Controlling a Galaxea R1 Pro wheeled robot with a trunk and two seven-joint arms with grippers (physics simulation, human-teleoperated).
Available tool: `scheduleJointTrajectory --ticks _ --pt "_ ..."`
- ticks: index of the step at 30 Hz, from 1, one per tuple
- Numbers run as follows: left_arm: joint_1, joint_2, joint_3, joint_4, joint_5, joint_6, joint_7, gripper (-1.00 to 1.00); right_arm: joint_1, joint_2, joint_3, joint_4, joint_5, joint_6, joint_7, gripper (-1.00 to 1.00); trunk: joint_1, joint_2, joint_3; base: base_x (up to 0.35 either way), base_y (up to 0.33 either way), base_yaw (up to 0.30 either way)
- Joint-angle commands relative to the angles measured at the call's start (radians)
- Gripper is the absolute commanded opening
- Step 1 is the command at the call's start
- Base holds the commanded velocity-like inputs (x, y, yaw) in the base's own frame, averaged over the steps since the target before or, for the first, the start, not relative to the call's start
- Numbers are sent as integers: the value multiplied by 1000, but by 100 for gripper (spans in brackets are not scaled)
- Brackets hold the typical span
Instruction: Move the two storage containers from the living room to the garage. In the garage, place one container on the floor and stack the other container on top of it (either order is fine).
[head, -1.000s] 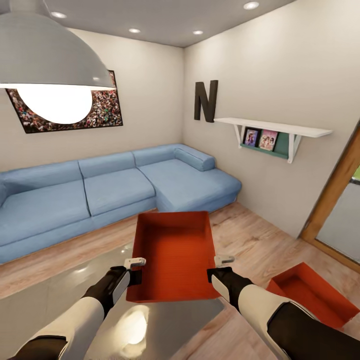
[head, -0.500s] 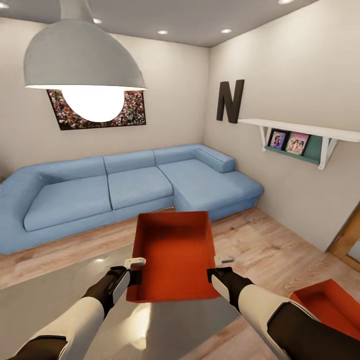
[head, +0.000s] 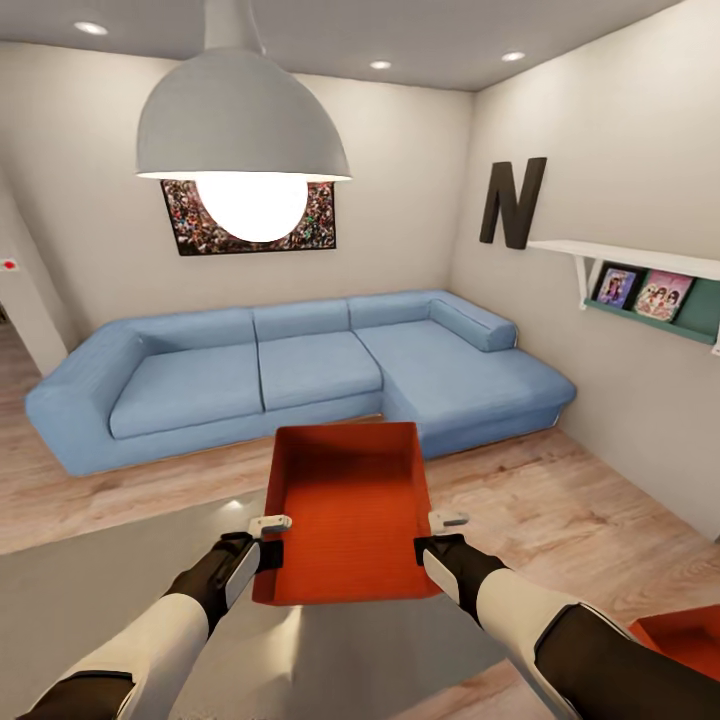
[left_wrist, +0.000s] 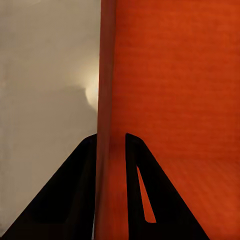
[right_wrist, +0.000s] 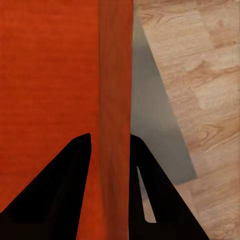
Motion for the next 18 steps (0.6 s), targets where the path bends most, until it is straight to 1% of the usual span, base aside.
scheduleJointTrajectory --ticks 1,18 --pt "0 -2 5 1 -11 8 13 -100 -1 8 0 -6 29 7 -5 -100 1 -2 -2 0 0 274" --pt "0 -2 5 0 -11 8 13 -100 -1 8 0 -6 29 7 -5 -100 1 -2 -2 0 0 274"
